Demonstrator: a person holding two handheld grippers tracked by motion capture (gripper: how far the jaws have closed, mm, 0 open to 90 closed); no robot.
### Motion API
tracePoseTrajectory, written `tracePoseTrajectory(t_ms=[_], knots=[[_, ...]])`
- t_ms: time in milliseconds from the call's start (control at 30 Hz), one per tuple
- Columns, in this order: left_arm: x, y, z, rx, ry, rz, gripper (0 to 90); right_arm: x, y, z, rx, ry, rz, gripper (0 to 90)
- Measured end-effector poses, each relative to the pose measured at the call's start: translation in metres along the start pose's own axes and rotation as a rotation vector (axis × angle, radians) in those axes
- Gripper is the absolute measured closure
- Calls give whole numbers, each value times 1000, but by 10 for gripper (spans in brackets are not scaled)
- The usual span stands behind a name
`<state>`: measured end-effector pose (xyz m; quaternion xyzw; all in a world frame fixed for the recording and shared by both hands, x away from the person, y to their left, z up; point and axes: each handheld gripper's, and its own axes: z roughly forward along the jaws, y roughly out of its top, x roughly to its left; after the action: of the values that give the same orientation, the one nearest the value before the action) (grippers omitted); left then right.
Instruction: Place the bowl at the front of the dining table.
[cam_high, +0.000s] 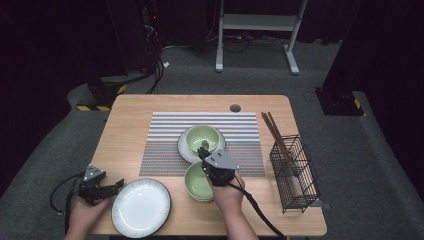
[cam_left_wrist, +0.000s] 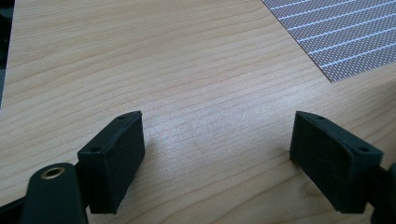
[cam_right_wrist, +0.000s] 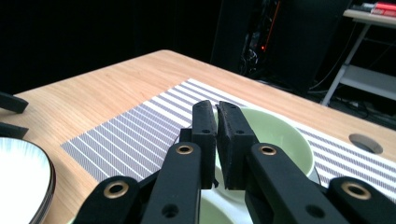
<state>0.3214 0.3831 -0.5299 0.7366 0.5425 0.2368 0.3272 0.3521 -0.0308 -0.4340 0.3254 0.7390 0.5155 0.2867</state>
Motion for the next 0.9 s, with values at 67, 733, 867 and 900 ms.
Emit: tracePoseTrajectory(t_ms=[67,733,867,900], knots=[[0,0,0,0,0,-1,180,-1,-3,0,7,0,7,850],[0,0,0,-1,0,-1,182,-4,-20,-2,66,0,31,813],[0,0,0,-1,0,-1,182,-4,-21,1,78,4,29,794],[0,0,0,0,0,-1,182,-4,-21,1,79,5,34,789]])
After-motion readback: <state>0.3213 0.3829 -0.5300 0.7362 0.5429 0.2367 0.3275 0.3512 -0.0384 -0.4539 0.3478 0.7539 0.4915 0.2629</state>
